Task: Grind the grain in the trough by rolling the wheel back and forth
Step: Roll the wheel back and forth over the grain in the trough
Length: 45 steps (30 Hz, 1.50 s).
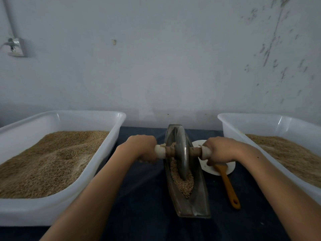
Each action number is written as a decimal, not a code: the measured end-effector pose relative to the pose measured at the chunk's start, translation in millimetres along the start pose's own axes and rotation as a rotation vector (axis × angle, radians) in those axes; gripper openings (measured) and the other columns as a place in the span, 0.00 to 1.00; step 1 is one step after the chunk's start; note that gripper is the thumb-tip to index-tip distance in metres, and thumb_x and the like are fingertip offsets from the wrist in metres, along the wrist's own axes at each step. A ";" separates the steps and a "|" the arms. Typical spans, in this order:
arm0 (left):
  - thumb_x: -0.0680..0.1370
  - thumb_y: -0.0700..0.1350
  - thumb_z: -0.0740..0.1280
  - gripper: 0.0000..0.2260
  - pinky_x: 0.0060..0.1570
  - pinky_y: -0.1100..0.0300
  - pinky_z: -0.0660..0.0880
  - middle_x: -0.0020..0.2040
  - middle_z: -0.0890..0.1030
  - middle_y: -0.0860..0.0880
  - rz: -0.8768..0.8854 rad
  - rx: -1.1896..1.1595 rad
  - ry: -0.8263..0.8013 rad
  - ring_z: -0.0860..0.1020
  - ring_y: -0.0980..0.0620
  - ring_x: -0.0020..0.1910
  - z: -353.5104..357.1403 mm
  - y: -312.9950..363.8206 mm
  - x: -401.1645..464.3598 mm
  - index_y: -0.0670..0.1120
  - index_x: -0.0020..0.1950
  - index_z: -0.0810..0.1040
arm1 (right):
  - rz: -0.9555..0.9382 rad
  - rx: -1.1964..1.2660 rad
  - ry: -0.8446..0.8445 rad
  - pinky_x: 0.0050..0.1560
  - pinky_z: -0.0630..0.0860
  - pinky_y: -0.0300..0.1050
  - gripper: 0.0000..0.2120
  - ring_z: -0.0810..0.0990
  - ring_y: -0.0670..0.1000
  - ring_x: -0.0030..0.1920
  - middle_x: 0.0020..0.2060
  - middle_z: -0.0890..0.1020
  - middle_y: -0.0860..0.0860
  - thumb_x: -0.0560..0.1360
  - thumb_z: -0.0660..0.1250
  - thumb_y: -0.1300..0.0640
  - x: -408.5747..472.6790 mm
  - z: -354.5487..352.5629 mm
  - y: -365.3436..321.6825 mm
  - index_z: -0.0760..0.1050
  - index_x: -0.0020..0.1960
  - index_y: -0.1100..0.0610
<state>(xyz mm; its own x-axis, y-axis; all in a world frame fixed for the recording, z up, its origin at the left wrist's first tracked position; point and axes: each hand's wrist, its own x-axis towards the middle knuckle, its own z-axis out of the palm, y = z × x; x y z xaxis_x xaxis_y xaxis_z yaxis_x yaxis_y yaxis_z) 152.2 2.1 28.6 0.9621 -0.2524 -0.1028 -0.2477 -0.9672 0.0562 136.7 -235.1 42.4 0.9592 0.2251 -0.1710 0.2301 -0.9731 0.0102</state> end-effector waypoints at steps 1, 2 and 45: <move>0.70 0.50 0.73 0.14 0.43 0.57 0.73 0.41 0.79 0.51 -0.001 0.003 0.020 0.78 0.52 0.41 1.1 -0.3 0.4 0.49 0.53 0.77 | 0.003 -0.022 0.026 0.37 0.70 0.40 0.11 0.78 0.48 0.43 0.41 0.79 0.48 0.72 0.71 0.55 0.0 1.1 -1.0 0.69 0.39 0.45; 0.70 0.50 0.73 0.14 0.43 0.57 0.71 0.39 0.77 0.53 -0.002 0.009 0.052 0.77 0.52 0.41 2.8 -0.9 0.5 0.50 0.52 0.77 | 0.006 -0.054 0.076 0.37 0.70 0.40 0.10 0.78 0.49 0.43 0.41 0.79 0.48 0.73 0.70 0.55 0.0 3.3 -2.3 0.69 0.40 0.45; 0.71 0.52 0.70 0.15 0.43 0.55 0.69 0.47 0.79 0.49 0.052 0.161 0.129 0.78 0.48 0.47 -2.6 5.6 -3.6 0.48 0.55 0.77 | 0.003 0.100 0.010 0.47 0.75 0.43 0.09 0.79 0.49 0.48 0.49 0.81 0.48 0.72 0.70 0.53 0.0 13.8 11.6 0.74 0.50 0.46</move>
<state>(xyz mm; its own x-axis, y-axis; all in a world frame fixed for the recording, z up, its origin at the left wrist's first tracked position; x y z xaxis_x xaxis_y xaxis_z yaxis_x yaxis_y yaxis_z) 147.7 -2.4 31.9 0.9515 -0.3067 0.0247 -0.3028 -0.9476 -0.1024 137.1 -247.1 28.9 0.9616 0.2221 -0.1611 0.2102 -0.9737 -0.0876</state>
